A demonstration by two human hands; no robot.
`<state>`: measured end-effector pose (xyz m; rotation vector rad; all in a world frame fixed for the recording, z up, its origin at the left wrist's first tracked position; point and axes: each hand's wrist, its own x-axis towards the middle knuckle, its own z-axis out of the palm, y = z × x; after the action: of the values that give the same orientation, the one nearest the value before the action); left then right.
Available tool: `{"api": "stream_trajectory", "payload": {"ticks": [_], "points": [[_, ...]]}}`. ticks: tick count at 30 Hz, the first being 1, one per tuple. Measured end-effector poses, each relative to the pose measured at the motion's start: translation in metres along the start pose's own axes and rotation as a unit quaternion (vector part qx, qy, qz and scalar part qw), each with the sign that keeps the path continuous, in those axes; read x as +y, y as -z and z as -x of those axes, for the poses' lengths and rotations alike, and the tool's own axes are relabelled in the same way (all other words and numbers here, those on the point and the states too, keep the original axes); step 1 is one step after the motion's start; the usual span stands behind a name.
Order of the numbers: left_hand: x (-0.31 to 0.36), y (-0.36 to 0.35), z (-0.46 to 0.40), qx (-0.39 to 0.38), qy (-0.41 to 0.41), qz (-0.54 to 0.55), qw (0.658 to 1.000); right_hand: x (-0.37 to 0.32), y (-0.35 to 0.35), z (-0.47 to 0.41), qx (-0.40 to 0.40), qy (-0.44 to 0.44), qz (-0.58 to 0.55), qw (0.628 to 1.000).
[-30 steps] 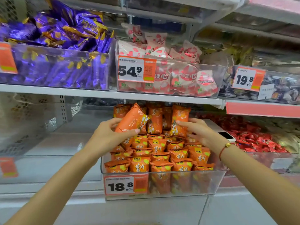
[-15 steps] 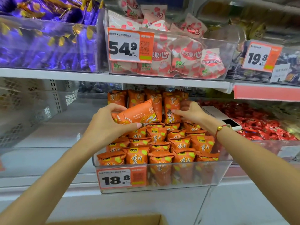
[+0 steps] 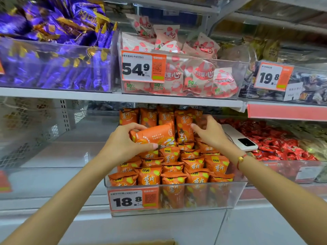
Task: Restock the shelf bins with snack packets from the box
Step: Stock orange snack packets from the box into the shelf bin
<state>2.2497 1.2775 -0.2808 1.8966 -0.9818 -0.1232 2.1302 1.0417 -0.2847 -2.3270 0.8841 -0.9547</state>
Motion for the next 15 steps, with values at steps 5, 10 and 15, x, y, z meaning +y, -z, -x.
{"api": "stream_trajectory", "payload": {"ticks": [5, 10, 15], "points": [[0.004, -0.005, 0.001, 0.011, -0.029, -0.032, 0.999, -0.042, 0.025, 0.072, -0.162, 0.17, -0.076, 0.969], [0.012, -0.021, 0.007, -0.011, -0.079, 0.1, 0.992, -0.043, 0.014, 0.091, -0.076, 0.274, 0.072, 0.956], [-0.017, -0.01, 0.006, 0.109, -0.139, 0.008, 0.984, -0.016, 0.023, 0.082, -0.002, 0.135, 0.094, 0.986]]}}
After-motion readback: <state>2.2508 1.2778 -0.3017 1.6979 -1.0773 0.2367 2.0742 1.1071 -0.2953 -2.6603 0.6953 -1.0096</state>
